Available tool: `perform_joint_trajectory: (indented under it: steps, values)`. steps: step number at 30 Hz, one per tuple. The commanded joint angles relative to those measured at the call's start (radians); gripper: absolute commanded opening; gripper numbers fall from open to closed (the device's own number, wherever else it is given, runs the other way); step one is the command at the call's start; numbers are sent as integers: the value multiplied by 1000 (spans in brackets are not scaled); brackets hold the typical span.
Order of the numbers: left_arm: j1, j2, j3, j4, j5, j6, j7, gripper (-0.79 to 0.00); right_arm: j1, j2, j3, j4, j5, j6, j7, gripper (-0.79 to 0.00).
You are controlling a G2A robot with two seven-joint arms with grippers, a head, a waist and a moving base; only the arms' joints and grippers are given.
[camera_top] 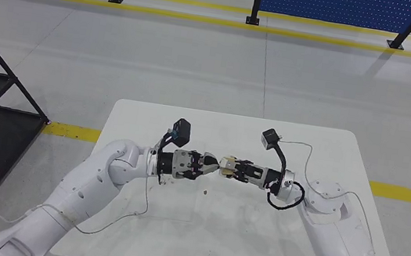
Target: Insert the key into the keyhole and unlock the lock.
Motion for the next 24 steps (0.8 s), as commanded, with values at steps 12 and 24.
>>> perform_joint_trajectory:
  steps: [12,24]
  values:
    - [25,-5,-22,-32,126,48,69,-785,0,0,0,0,0,0,0,-785]
    - [45,-8,-41,-46,187,56,125,-785,0,0,0,0,0,0,0,-785]
